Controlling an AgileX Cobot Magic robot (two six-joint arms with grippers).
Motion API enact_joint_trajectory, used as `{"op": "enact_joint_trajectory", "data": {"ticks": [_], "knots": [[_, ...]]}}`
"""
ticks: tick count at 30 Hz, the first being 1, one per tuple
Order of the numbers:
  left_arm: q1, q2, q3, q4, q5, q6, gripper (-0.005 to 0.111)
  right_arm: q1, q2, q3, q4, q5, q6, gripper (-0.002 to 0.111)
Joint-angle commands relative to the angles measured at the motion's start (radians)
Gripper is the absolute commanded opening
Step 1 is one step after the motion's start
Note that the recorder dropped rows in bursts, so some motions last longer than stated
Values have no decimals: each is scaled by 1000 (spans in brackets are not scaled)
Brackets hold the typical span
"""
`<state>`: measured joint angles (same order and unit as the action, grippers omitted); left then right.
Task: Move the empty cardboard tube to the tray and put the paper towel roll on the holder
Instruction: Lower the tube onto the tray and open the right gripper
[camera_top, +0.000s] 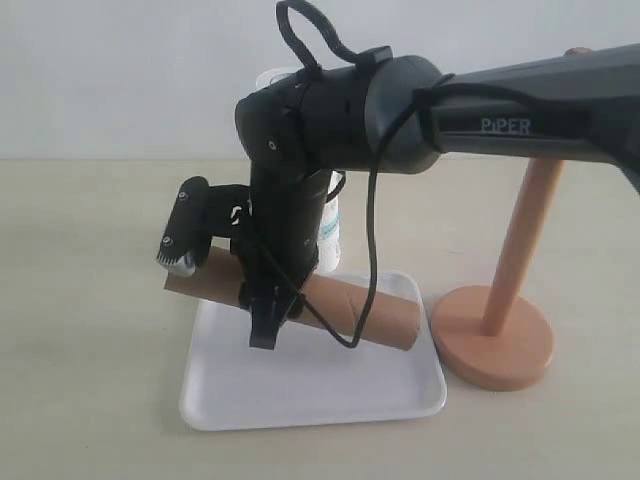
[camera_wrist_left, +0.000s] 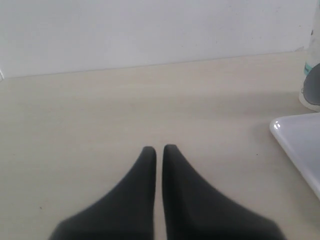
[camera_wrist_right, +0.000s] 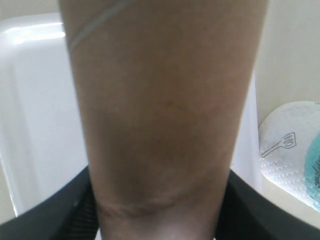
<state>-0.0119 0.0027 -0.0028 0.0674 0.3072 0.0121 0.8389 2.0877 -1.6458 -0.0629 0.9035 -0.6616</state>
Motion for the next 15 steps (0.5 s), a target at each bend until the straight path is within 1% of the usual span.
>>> {"op": "enact_joint_trajectory", "data": {"ticks": [1, 4, 6, 11, 15], "knots": [[2, -3, 3, -5, -3, 5, 4, -2, -2, -7, 0, 19, 23, 47], [2, -3, 3, -5, -3, 5, 4, -2, -2, -7, 0, 43, 37, 64], [2, -3, 3, -5, -3, 5, 4, -2, -2, -7, -9, 51, 37, 72], [2, -3, 3, -5, -3, 5, 4, -2, -2, -7, -16, 62, 38, 73], [2, -3, 3, -5, -3, 5, 4, -2, -10, -14, -30, 115, 38, 73]]}}
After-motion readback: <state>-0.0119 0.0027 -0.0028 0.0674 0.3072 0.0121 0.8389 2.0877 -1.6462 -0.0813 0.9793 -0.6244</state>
